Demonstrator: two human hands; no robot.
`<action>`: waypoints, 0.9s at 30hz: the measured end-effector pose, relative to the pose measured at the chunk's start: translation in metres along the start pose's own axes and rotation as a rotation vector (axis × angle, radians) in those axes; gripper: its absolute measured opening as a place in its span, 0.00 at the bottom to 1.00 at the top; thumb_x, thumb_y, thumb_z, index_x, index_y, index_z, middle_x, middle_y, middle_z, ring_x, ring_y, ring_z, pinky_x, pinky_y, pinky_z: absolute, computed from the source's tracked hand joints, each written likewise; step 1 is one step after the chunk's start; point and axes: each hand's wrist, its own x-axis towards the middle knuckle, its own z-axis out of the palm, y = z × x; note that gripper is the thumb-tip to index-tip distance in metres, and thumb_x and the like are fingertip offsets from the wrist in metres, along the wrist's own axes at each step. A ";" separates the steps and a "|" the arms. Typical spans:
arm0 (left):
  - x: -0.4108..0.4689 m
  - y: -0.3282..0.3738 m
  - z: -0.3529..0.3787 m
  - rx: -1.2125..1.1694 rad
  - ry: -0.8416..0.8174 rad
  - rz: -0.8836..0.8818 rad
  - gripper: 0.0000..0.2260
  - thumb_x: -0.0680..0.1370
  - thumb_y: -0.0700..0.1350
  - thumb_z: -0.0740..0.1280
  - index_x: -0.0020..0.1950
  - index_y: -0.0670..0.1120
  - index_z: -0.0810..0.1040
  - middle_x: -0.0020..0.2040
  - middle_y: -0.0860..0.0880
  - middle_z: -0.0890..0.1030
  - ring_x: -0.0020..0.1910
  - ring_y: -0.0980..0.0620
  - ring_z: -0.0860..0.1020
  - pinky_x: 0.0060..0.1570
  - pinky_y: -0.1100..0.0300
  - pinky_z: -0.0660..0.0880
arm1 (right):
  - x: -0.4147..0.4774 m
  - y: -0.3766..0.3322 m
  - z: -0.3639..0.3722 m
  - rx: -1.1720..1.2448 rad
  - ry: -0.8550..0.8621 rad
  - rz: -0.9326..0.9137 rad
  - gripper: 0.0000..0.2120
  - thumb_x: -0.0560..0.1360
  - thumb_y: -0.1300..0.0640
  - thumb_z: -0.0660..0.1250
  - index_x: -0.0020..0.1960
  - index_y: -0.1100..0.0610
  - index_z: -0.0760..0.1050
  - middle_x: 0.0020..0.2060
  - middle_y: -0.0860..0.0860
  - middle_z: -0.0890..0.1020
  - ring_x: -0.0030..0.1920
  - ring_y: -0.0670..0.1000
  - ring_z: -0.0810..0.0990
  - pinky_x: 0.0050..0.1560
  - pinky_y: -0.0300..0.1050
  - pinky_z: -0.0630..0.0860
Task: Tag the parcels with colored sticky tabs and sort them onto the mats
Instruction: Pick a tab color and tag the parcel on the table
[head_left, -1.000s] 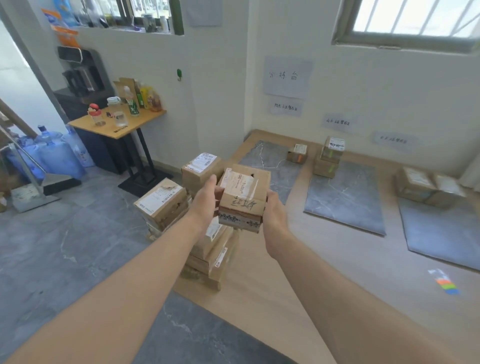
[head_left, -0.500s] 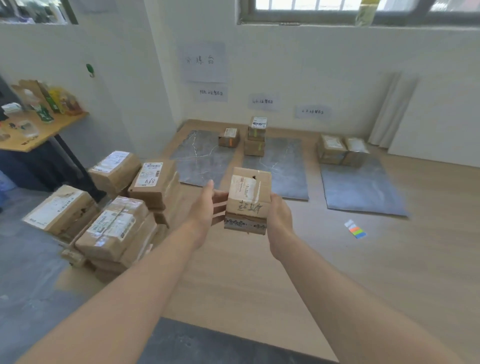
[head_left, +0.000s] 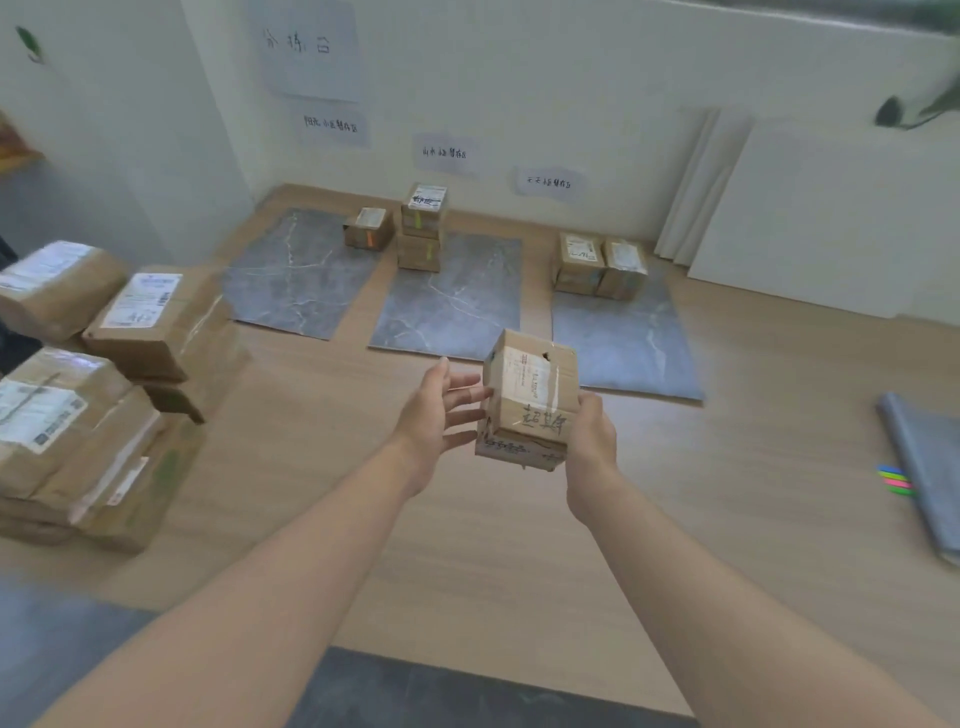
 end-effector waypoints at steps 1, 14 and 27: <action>0.005 -0.005 0.006 0.003 -0.014 -0.009 0.25 0.84 0.60 0.50 0.64 0.47 0.78 0.56 0.51 0.85 0.57 0.47 0.82 0.59 0.48 0.76 | 0.005 0.002 -0.006 0.004 0.014 0.006 0.15 0.81 0.51 0.53 0.48 0.53 0.78 0.42 0.52 0.83 0.37 0.53 0.79 0.27 0.38 0.72; 0.070 -0.071 0.025 0.030 -0.050 -0.214 0.24 0.84 0.60 0.51 0.65 0.46 0.77 0.60 0.48 0.82 0.60 0.44 0.80 0.62 0.46 0.76 | 0.060 0.060 -0.025 -0.006 0.124 0.094 0.18 0.82 0.50 0.54 0.53 0.54 0.81 0.43 0.49 0.83 0.35 0.47 0.78 0.28 0.35 0.71; 0.086 -0.123 0.005 0.077 0.069 -0.271 0.23 0.85 0.58 0.51 0.64 0.46 0.78 0.53 0.51 0.82 0.47 0.50 0.81 0.45 0.55 0.77 | 0.085 0.119 -0.016 -0.078 -0.003 0.224 0.18 0.78 0.50 0.55 0.56 0.62 0.76 0.59 0.58 0.80 0.62 0.61 0.77 0.67 0.63 0.73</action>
